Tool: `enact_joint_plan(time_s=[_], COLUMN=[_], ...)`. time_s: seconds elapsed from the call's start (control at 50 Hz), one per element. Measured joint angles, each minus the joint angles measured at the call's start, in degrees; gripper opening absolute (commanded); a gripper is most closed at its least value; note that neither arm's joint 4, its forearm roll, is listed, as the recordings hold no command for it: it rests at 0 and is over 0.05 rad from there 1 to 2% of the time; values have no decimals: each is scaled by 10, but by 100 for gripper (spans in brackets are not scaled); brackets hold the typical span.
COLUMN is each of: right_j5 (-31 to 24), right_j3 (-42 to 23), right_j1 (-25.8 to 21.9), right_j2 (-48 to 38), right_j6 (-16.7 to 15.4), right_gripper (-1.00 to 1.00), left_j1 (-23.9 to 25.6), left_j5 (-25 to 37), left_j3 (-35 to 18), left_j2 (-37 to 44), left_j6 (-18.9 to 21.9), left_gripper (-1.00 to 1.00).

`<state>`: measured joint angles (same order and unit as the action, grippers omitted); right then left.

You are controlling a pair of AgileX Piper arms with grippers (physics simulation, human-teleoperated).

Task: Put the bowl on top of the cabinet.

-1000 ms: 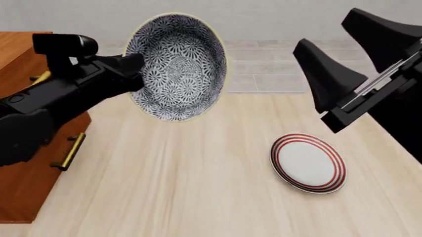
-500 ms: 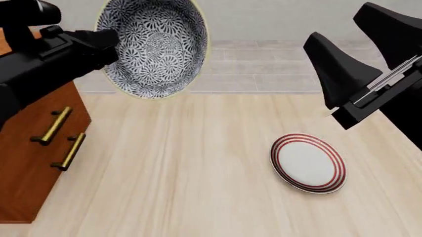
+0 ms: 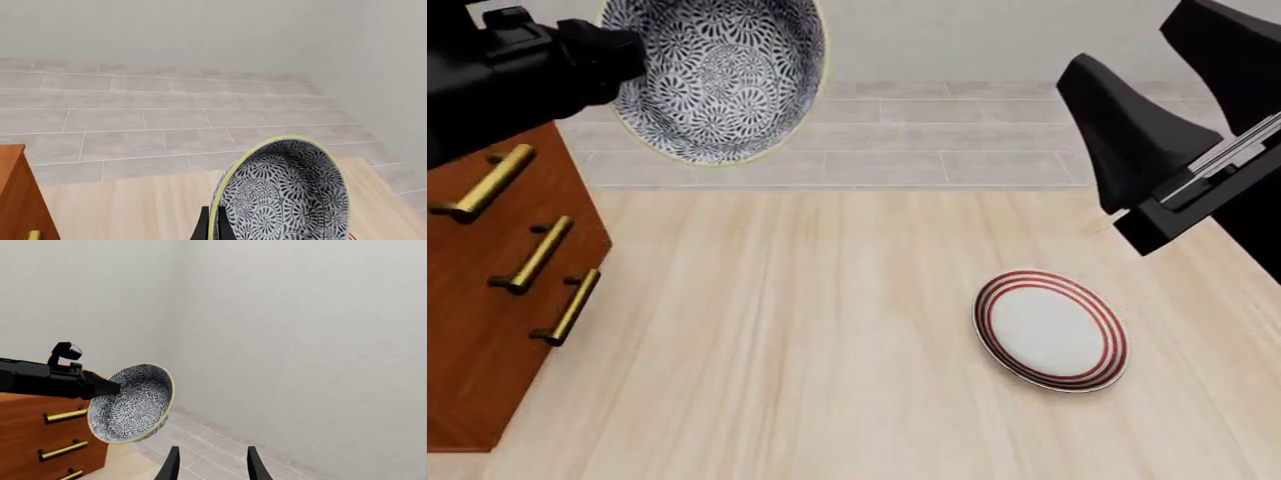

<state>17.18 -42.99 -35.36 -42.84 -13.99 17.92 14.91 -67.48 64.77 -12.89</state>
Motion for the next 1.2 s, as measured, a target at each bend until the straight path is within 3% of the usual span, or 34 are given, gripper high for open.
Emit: enact_joint_plan(time_s=[0.4, 0.72, 0.9, 1.2], right_j5=[-2, -3, -4, -7], right_j3=[-2, -4, -5, -5], right_j1=[4, 3, 3, 2], right_j2=[1, 2, 2, 6], right_j6=[1, 1, 2, 2], right_gripper=[100, 100, 100, 100], left_j1=[-36, -43, -62, -147], left_j5=[89, 127, 157, 190], left_j3=[-64, -92, -110, -121], left_j2=[52, 74, 81, 51], left_j6=[-5, -14, 0, 55], left_gripper=[-100, -100, -100, -100])
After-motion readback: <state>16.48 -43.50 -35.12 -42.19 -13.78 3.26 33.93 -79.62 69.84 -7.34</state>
